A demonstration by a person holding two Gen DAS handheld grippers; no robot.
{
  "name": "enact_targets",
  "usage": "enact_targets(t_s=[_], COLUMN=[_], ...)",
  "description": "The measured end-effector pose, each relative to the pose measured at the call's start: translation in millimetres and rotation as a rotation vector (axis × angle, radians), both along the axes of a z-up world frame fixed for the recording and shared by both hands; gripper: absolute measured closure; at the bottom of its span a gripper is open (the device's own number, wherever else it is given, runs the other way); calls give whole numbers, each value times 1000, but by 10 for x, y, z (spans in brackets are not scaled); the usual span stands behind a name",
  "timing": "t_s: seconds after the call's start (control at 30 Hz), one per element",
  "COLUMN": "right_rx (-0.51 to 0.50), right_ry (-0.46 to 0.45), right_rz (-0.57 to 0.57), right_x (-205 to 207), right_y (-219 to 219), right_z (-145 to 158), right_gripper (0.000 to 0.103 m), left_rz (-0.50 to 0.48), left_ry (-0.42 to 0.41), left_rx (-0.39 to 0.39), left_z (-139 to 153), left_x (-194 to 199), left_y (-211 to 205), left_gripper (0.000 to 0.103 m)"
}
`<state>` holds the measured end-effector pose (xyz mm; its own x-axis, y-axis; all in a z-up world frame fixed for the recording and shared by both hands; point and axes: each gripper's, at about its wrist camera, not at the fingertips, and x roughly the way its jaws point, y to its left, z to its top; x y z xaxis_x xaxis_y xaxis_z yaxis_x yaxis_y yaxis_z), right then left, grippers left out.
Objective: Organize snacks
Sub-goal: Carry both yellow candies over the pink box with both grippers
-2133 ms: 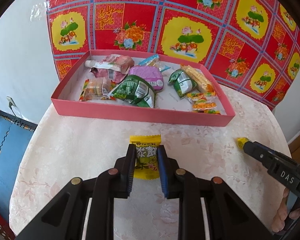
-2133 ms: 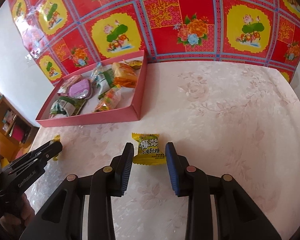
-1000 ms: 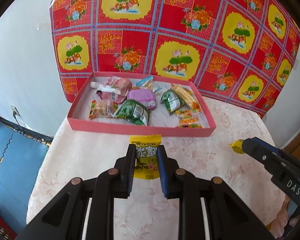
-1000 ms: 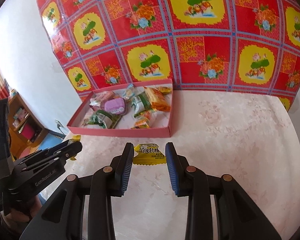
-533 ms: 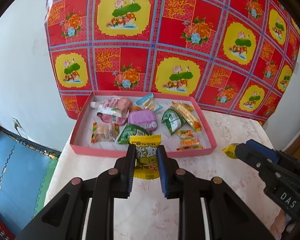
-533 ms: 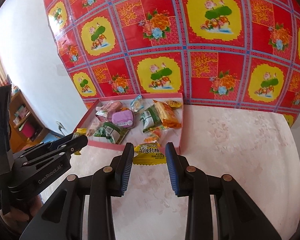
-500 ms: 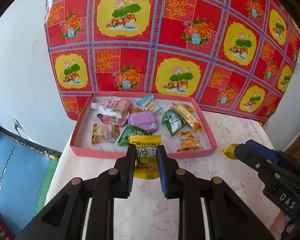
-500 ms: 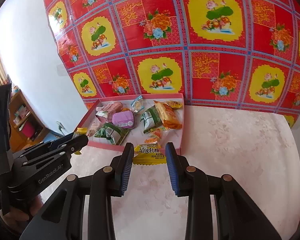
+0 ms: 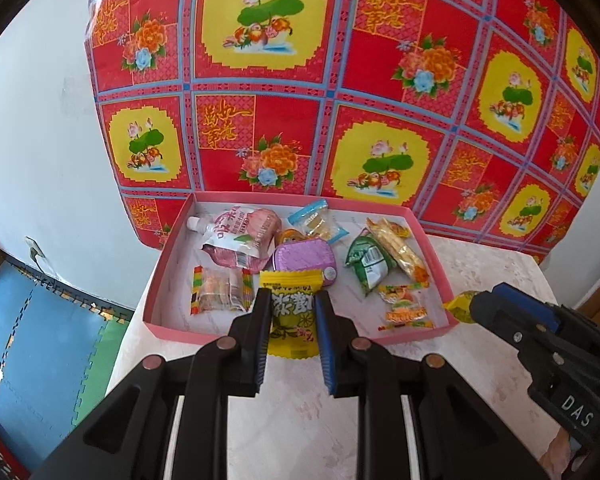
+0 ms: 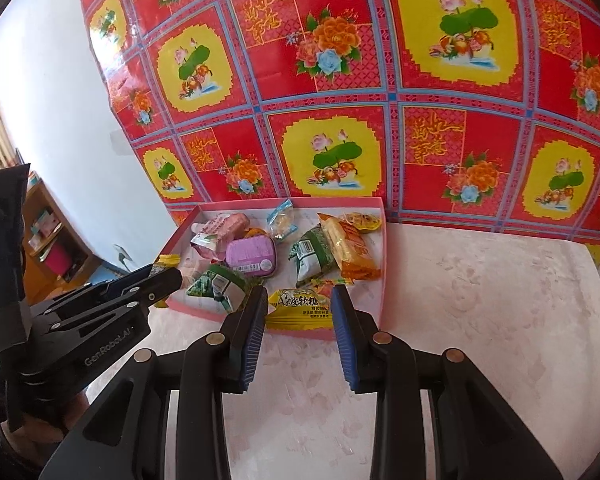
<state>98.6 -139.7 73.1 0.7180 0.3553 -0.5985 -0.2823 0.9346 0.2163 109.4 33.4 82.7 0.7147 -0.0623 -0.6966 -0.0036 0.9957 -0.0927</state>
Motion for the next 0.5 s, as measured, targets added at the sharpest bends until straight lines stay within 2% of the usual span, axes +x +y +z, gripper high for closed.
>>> enact_targets(t_s=[0.5], right_rx=[18], right_ry=[37], right_rz=[4], right_x=[375], right_y=[124], right_z=[-120], right_gripper=[69], left_rz=[-2], left_ry=[21], left_rx=[-24], left_z=[-119], left_x=[397], left_y=[79], left_gripper=[81])
